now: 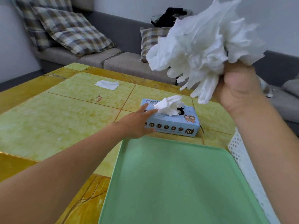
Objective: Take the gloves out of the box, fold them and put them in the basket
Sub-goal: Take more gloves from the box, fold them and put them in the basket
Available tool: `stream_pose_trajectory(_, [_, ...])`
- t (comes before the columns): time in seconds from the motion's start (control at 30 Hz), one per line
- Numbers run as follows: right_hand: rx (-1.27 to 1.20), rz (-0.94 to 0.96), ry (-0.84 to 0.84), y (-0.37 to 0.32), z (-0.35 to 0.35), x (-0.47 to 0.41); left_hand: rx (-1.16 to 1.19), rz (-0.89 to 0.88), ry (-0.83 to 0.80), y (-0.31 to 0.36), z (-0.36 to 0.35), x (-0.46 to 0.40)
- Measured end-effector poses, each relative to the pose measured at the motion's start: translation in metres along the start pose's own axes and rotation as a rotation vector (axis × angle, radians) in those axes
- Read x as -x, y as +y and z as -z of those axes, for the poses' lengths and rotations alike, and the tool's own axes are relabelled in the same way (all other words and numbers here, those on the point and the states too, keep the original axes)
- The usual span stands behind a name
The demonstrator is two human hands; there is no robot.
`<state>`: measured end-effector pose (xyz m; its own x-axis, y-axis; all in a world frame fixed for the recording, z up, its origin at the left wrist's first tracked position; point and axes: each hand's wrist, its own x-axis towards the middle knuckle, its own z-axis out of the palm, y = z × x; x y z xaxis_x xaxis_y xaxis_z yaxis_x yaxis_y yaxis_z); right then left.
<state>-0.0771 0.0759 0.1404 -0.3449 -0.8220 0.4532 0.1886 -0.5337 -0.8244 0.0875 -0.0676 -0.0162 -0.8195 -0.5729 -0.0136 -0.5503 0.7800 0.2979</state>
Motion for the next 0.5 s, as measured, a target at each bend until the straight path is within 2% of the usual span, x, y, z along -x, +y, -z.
stream_pose_trajectory(0.07, [0.411,0.221,0.072,0.018,0.003,0.036,0.096,0.021,0.072,-0.009,0.010,0.002])
stream_pose_trajectory(0.1, [0.681,0.331,0.007,0.038,-0.001,0.062,0.142,0.023,0.129,-0.015,0.014,0.004])
stream_pose_trajectory(0.13, [0.908,0.340,-0.119,0.061,-0.003,0.090,0.193,0.037,0.190,-0.022,0.017,0.008])
stream_pose_trajectory(0.23, [1.268,-0.014,-0.656,0.119,0.002,0.153,0.192,0.179,0.223,-0.033,0.020,0.032])
stream_pose_trajectory(0.27, [1.317,-0.069,-0.744,0.128,0.006,0.162,0.164,0.182,0.184,-0.033,0.020,0.041])
stream_pose_trajectory(0.37, [1.173,-0.265,-0.684,0.104,-0.002,0.164,0.141,0.099,-0.078,-0.014,0.026,0.069])
stream_pose_trajectory(0.43, [1.184,-0.339,-0.818,0.072,-0.011,0.162,0.198,0.105,-0.294,0.014,0.036,0.084])
stream_pose_trajectory(0.5, [1.200,-0.387,-0.931,0.038,-0.014,0.159,0.170,0.130,-0.417,0.038,0.041,0.092])
